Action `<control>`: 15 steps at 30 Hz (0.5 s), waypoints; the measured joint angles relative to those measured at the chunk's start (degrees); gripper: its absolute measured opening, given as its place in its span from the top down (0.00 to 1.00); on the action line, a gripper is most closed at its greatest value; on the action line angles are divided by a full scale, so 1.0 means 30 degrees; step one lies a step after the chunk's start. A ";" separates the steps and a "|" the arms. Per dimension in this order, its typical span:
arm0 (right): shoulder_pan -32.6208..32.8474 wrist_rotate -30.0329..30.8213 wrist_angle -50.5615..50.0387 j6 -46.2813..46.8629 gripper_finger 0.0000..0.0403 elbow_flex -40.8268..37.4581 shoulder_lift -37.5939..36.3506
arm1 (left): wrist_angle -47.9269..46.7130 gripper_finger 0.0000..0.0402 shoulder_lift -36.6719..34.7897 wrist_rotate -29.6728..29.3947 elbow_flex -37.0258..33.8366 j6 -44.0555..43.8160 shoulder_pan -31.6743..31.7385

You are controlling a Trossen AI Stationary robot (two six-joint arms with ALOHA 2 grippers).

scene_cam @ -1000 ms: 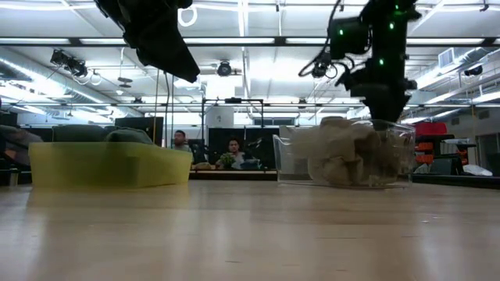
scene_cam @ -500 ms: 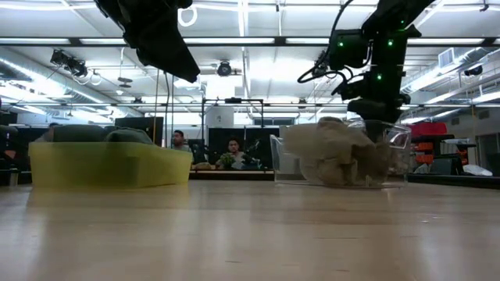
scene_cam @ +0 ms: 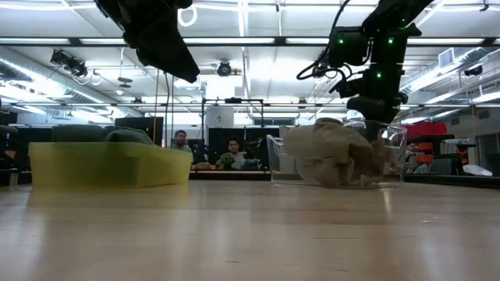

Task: Pick & Place hat
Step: Put the brown cap into the transparent bin

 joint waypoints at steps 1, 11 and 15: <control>0.0000 0.0070 -0.0007 -0.0053 0.92 0.0000 0.0000 | 0.0001 0.55 0.0007 0.0000 0.0000 0.0000 0.0000; 0.1116 0.0763 0.0475 -0.1139 0.88 0.0998 -0.0036 | -0.0066 0.55 0.0000 0.0000 0.0000 0.0000 0.0000; 0.1745 -0.0405 0.0919 -0.2446 0.89 0.1013 0.0127 | -0.0066 0.55 0.0007 -0.0004 0.0000 0.0007 0.0000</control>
